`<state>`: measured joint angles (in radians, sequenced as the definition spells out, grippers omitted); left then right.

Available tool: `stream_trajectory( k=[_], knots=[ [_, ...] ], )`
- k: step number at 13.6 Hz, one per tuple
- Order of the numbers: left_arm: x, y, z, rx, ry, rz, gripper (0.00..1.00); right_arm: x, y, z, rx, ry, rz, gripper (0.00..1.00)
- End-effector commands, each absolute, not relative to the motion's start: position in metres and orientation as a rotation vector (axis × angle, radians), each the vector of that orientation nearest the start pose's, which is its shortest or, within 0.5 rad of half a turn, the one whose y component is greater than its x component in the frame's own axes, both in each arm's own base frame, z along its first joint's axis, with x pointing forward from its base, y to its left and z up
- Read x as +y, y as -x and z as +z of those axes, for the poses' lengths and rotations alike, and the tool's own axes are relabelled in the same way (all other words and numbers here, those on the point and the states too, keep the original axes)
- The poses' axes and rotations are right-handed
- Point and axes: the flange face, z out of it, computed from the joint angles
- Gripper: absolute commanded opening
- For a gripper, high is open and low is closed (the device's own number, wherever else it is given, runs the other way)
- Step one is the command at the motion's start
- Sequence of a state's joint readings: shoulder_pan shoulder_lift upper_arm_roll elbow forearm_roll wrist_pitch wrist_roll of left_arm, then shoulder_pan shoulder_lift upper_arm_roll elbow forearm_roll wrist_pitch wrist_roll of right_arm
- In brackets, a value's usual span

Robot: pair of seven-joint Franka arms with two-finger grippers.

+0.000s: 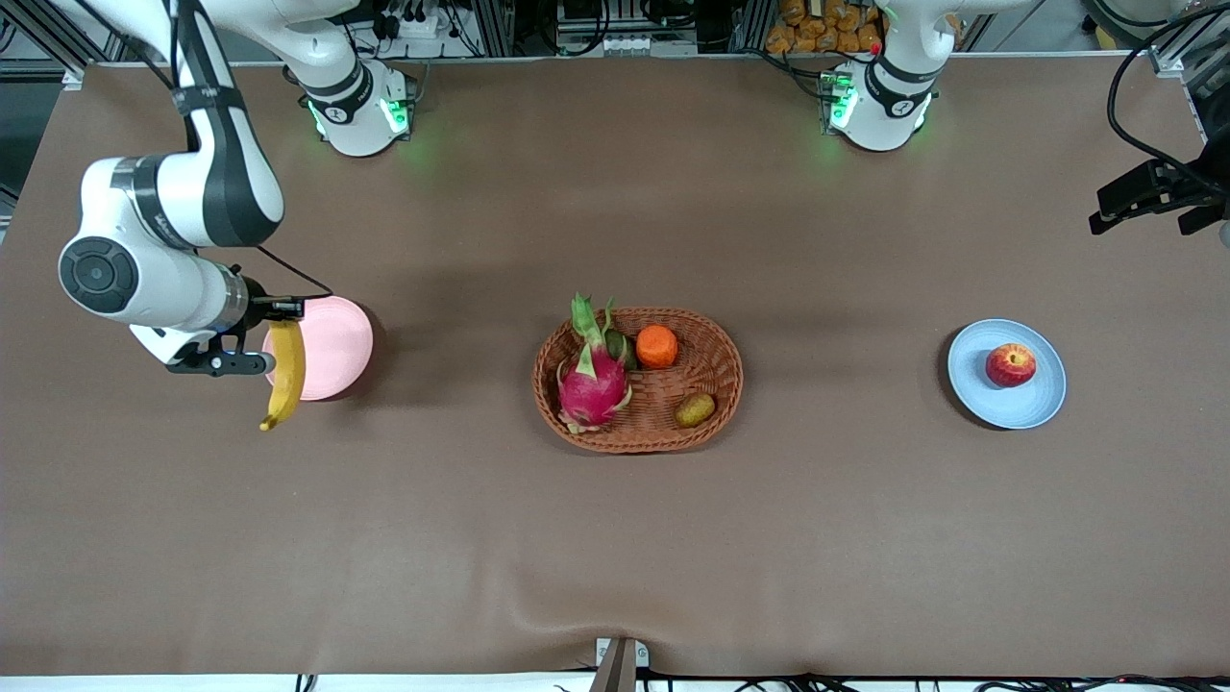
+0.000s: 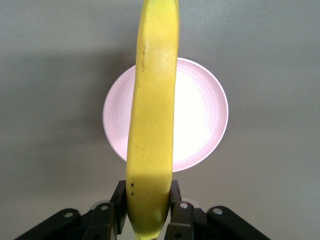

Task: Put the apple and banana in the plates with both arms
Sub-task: 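Carry the banana with the right gripper over the pink plate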

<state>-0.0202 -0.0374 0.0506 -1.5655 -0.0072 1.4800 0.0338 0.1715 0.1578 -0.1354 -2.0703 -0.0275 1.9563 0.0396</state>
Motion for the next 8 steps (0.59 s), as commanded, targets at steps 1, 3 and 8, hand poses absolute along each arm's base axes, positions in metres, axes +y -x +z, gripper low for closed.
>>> stream_trajectory(
  k=[1,3,8],
  knots=[
    [0.010,-0.533,0.660,-0.021,3.150,0.017,1.00,-0.002,-0.517,0.313,-0.105,3.171,0.367,0.00],
    [0.008,-0.532,0.665,-0.004,3.149,0.005,1.00,-0.010,-0.507,0.294,-0.144,3.164,0.351,0.00],
    [-0.002,-0.534,0.662,0.040,3.164,0.009,1.00,-0.009,-0.484,0.263,-0.185,3.154,0.366,0.00]
  ],
)
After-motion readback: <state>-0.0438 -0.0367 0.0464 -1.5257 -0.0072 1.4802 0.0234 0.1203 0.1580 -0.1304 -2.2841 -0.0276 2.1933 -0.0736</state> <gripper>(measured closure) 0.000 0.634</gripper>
